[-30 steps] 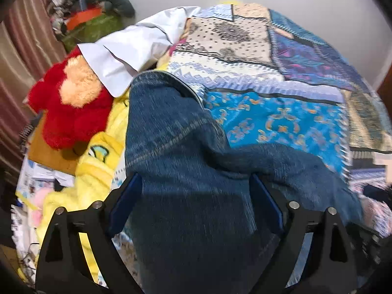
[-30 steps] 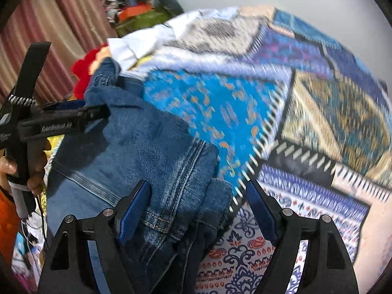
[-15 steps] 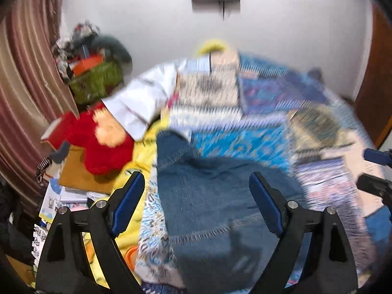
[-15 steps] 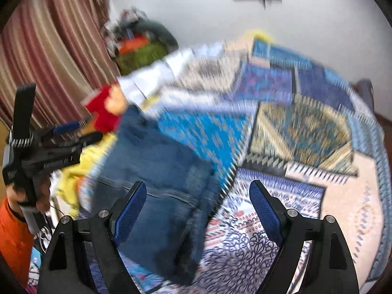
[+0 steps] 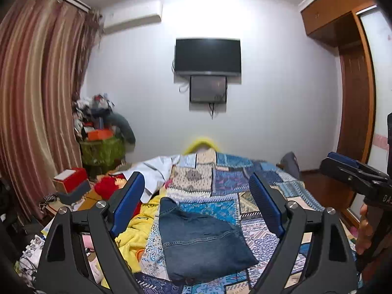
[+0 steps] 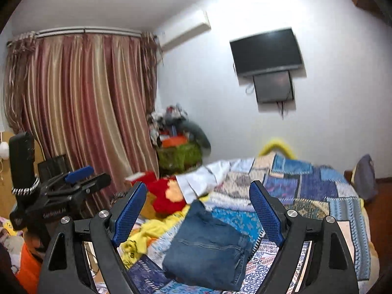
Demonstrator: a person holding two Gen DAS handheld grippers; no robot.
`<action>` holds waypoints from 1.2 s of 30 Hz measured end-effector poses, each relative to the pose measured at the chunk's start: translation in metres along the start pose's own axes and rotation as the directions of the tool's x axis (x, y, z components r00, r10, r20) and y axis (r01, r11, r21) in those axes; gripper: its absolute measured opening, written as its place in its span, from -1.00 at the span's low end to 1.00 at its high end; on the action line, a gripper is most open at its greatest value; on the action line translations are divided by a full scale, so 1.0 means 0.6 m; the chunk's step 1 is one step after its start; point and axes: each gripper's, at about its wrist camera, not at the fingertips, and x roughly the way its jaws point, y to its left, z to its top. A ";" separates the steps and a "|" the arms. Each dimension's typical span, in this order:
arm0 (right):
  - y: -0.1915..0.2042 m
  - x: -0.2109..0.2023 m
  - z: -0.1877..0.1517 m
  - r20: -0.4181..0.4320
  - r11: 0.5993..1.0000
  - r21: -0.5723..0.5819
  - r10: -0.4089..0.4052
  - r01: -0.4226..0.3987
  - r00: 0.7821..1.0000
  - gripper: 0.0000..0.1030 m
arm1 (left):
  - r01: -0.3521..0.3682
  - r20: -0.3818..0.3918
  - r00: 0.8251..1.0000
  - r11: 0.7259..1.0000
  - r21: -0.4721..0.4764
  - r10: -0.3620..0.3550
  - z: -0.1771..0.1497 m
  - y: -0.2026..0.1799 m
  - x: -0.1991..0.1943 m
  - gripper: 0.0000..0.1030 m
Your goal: Fold large clothes
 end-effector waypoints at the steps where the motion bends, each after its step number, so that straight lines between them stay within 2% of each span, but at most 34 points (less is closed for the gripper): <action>1: 0.006 -0.011 -0.004 0.007 1.000 -0.001 -0.005 0.005 1.000 0.64 | -0.003 0.008 1.000 1.000 -0.003 0.003 -0.004 -0.004 -0.011 0.71; 5: 0.037 -0.057 -0.030 0.023 0.998 -0.015 -0.063 0.063 0.998 0.65 | -0.019 0.026 0.999 1.000 -0.020 0.020 -0.030 -0.016 -0.047 0.74; 7: 0.048 -0.071 -0.043 0.019 0.995 -0.029 -0.098 0.098 0.995 0.79 | -0.039 0.018 0.999 0.999 -0.019 0.039 -0.044 -0.020 -0.054 0.91; 12: 0.061 -0.094 -0.065 0.007 0.988 -0.048 -0.148 0.149 0.989 1.00 | -0.061 -0.021 0.998 0.998 -0.019 0.061 -0.071 -0.022 -0.047 0.96; 20: 0.042 -0.074 -0.092 -0.072 0.984 -0.008 -0.176 0.176 0.982 1.00 | -0.055 -0.045 0.998 0.997 -0.050 0.053 -0.082 -0.018 -0.042 0.97; 36: 0.043 -0.067 -0.095 -0.076 0.984 -0.023 -0.178 0.176 0.981 1.00 | -0.051 -0.058 0.997 0.997 -0.065 0.047 -0.088 -0.009 -0.043 0.98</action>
